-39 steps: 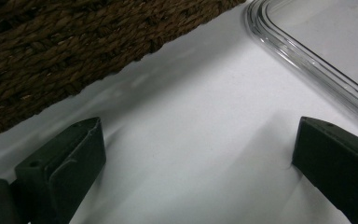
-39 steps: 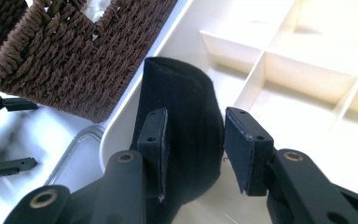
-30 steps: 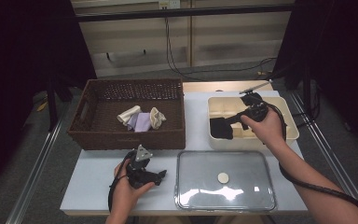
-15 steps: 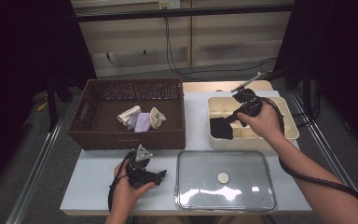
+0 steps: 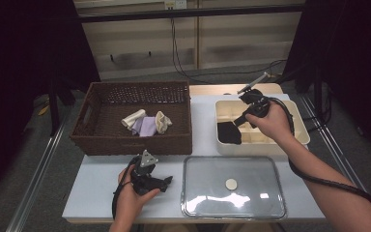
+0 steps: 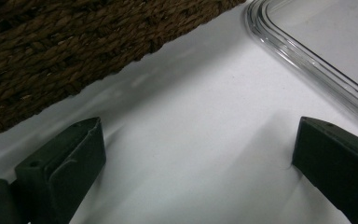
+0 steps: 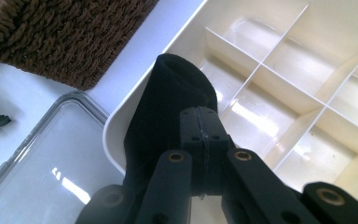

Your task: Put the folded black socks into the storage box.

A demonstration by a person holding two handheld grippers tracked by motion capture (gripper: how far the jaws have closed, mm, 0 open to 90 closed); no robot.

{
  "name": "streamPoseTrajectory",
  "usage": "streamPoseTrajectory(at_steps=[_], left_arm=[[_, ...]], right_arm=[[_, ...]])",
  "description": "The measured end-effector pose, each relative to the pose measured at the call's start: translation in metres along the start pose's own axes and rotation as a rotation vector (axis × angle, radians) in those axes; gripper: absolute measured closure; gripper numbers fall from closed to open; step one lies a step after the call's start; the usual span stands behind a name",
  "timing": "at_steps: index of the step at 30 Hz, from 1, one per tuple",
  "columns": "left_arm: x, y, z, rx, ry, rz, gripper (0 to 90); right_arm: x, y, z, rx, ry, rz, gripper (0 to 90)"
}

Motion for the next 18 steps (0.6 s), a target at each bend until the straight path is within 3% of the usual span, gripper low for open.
streamPoseTrajectory(at_steps=[14,18], left_arm=[[0.000,0.000,0.000,-0.001,0.001,0.001,2.1],[0.000,0.000,0.000,0.000,0.001,0.001,2.1]], right_arm=[[-0.015,-0.003,0.005,-0.004,-0.010,-0.004,87.5],[-0.023,-0.001,0.012,-0.012,0.002,-0.033,87.7]])
Point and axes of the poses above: each handheld gripper's, and its own axes: x roughly backward along the jaws, z roughly out of its underside, y roughly to its left, the point moved 8 cm from there along -x, roughly forward along the jaws, and after that the axes turned 11 degrees about x, right-handed, at the moved point
